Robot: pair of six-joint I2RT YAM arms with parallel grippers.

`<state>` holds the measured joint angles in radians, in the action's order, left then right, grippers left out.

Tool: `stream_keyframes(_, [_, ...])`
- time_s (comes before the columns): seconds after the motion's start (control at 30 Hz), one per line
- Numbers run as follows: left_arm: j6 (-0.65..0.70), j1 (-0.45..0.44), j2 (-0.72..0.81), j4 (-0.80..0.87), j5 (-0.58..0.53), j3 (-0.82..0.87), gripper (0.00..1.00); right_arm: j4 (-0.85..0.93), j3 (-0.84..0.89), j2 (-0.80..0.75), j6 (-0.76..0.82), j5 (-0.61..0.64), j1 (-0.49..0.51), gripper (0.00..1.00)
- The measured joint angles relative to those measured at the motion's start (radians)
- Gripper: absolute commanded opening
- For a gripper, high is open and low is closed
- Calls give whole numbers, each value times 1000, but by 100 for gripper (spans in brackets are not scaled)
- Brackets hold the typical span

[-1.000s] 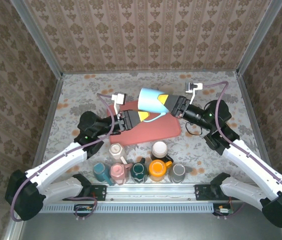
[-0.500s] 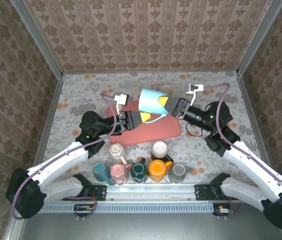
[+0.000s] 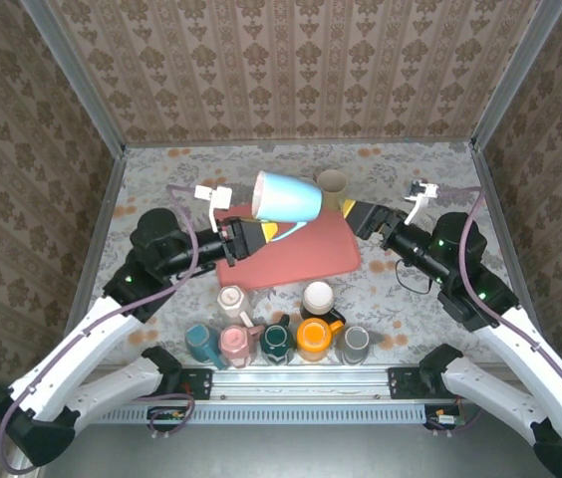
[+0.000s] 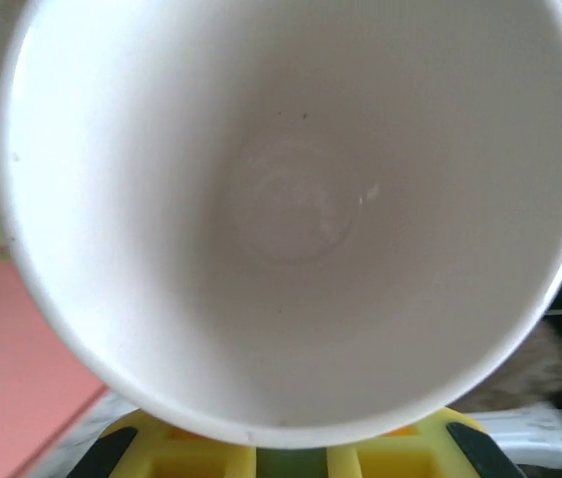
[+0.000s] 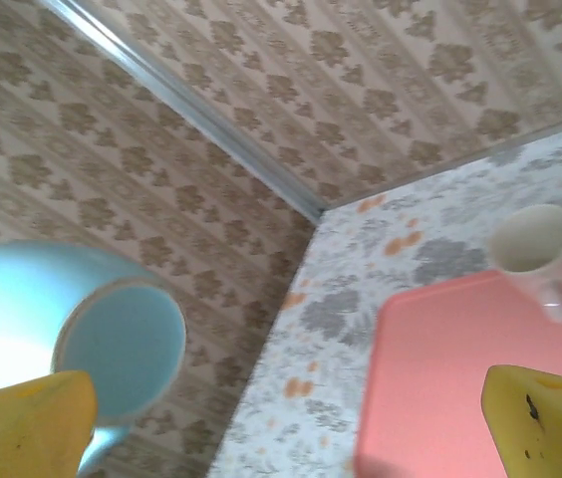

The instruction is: Turn the mug right side up

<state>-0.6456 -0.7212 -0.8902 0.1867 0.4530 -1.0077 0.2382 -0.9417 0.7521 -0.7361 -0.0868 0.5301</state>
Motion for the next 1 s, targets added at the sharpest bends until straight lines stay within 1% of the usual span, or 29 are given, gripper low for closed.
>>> stream_keyframes(0.07, [77,-2,-49,114,-84,-32,0,58,-8,3,32,16,0,100])
stream_keyframes(0.17, [158,-4,-135,240,-202,-48,7,131,-13,12,63,36,0,100])
stream_keyframes(0.27, [229,-4,-240,348,-306,-73,8,197,-13,16,82,63,0,100])
stream_keyframes(0.43, [316,-3,-404,412,-421,-140,8,255,-15,13,103,94,0,100])
stream_keyframes(0.57, [354,12,-508,396,-462,-175,8,286,-15,-2,110,103,0,100])
stream_keyframes(0.8, [370,89,-689,359,-463,-231,10,291,-11,-46,113,96,0,100])
stream_keyframes(1.0, [389,111,-825,329,-477,-286,11,297,-10,-55,132,80,0,100])
